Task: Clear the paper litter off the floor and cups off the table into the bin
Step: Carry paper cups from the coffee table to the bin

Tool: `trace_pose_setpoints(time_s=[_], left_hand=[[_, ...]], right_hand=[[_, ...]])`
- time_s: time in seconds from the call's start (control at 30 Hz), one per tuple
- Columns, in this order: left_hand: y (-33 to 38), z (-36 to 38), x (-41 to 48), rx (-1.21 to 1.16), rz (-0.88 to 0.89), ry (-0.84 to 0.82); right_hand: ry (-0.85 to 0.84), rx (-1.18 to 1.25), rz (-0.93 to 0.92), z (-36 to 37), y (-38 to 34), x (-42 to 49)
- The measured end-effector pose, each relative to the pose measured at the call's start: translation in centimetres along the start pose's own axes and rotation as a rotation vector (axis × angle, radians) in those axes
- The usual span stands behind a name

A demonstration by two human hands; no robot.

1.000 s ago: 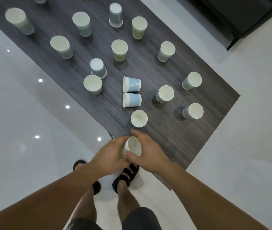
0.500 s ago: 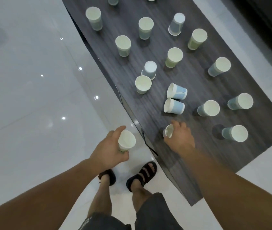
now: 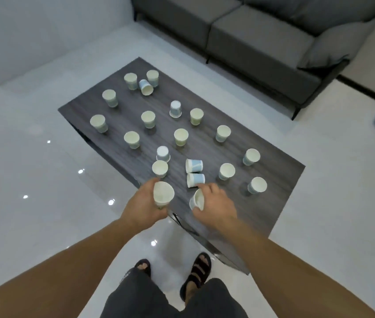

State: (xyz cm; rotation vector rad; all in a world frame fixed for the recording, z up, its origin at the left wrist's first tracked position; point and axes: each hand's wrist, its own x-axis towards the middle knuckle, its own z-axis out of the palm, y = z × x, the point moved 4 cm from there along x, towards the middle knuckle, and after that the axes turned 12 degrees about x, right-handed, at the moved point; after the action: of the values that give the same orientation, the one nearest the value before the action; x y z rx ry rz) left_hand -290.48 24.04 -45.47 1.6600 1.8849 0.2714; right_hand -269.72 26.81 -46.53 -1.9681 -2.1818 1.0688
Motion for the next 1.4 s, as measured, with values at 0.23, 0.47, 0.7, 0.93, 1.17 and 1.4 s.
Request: trace_pose_setpoints(time_s=[0.23, 0.47, 0.7, 0.93, 1.17, 1.4], left_hand=[[5.7, -3.3, -0.1, 0.125, 0.345, -0.095], [10.8, -2.6, -5.6, 0.365, 0.742, -0.218], [19.8, 4.8, -22.5, 0.402, 1.220, -0.492], [19.8, 12.5, -44.4, 0.463, 1.568, -0.729], [12.0, 18.4, -67.8, 0.504, 1.831, -0.952], [5.7, 22.2, -86.5, 0.578, 2.138, -1.122]], right_hand=[[0.240, 0.051, 0.179, -2.5, -0.9, -8.7], [0.501, 0.199, 0.487, 0.4, -1.7, -22.1], [0.810, 0.355, 0.931, 7.9, 0.3, -44.5], [0.997, 0.516, 1.278, 21.1, -3.4, -63.7], [1.127, 0.628, 1.610, 36.4, -11.3, -82.6], [1.211, 0.792, 1.912, 47.9, -17.5, -94.2]])
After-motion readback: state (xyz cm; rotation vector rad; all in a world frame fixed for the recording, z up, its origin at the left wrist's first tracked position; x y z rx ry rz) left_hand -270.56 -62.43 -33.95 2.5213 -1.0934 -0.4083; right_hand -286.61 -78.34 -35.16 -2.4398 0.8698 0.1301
